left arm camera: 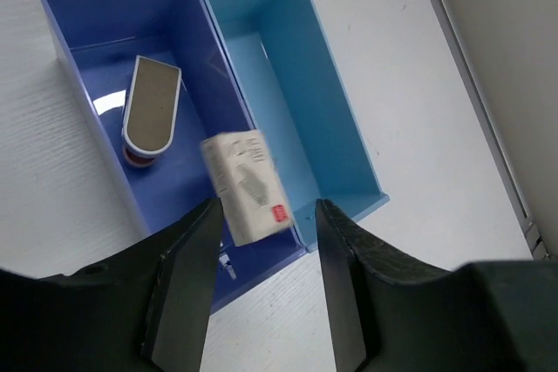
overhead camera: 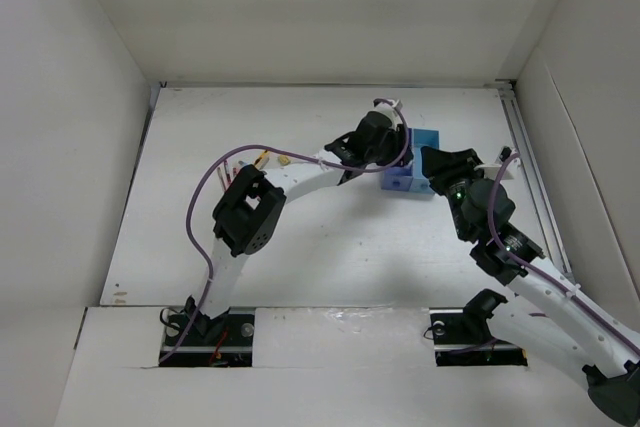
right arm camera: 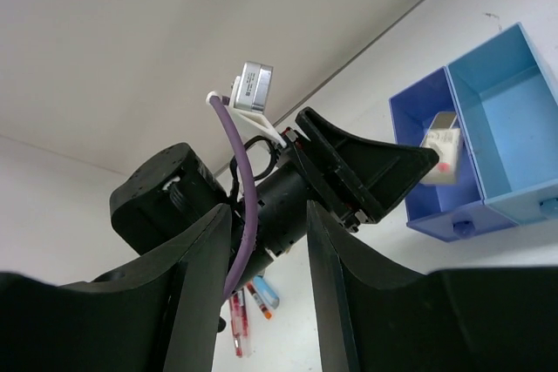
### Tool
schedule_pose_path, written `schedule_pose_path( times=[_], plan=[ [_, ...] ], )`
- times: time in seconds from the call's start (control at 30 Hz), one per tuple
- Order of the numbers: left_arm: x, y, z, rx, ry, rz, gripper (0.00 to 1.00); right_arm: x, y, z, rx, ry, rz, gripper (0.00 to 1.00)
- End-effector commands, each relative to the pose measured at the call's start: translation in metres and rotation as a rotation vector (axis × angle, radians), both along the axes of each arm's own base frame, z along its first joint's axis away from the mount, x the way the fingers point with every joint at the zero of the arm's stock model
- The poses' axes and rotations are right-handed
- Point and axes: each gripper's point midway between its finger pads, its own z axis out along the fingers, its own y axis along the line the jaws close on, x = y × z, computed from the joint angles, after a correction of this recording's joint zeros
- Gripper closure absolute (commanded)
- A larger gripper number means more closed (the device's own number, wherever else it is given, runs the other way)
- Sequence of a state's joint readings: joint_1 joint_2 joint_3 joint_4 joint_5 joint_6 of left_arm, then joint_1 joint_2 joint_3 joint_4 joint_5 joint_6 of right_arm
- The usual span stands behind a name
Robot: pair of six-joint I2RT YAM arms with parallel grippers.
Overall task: Sort the stationery into containers
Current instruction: Place the stationery in the storage box, then pick up the stationery from the center of the board.
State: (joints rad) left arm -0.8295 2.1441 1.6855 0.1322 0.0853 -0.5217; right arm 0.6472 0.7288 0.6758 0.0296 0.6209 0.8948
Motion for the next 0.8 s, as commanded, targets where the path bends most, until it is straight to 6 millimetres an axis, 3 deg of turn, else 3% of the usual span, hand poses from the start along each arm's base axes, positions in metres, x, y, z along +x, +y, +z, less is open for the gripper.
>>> schedule_pose_path(
  times=[0.0,0.07,0.17,0.27,0.3,0.4,0.43,0.47,0.53,0.57,0.67,0.7,0.77],
  plan=[
    [0.003,0.003,0.04,-0.043,-0.061,0.026,0.56,0.001,-0.004,0.012,0.034,-0.033,-0.022,0.54],
    [0.001,0.006,0.039,-0.036,-0.065,0.022,0.5,0.0,-0.005,0.014,0.039,-0.041,-0.022,0.54],
    [-0.001,0.009,0.041,-0.03,-0.072,0.018,0.5,0.0,-0.005,0.014,0.039,-0.041,-0.022,0.54],
    [0.004,0.032,0.047,0.016,-0.119,0.104,0.51,0.001,-0.003,0.012,0.034,-0.033,-0.013,0.54],
    [0.002,0.04,0.063,0.005,-0.14,0.126,0.51,0.001,-0.003,0.012,0.034,-0.033,-0.013,0.54],
    [0.018,0.087,0.052,0.053,-0.123,0.246,0.51,0.003,-0.001,0.009,0.027,-0.025,-0.013,0.58],
    [0.022,0.105,0.062,0.045,-0.134,0.299,0.51,0.002,0.001,0.008,0.017,-0.025,0.0,0.61],
    [0.026,0.133,0.042,0.085,-0.103,0.353,0.51,0.002,0.003,0.013,0.022,-0.032,0.015,0.61],
    [0.029,0.162,0.045,0.073,-0.104,0.433,0.51,0.003,0.006,0.01,0.017,-0.025,0.024,0.64],
    [0.03,0.19,0.023,0.127,-0.084,0.496,0.51,0.003,0.006,0.01,0.017,-0.025,0.024,0.64],
    [0.031,0.227,0.015,0.174,-0.082,0.603,0.51,0.006,0.008,0.008,0.001,-0.015,0.024,0.64],
    [0.031,0.246,0.0,0.216,-0.071,0.651,0.51,0.005,0.012,0.008,0.001,-0.015,0.044,0.64],
    [0.032,0.264,-0.007,0.228,-0.055,0.692,0.51,0.006,0.014,0.01,0.001,-0.015,0.054,0.64]
  ],
)
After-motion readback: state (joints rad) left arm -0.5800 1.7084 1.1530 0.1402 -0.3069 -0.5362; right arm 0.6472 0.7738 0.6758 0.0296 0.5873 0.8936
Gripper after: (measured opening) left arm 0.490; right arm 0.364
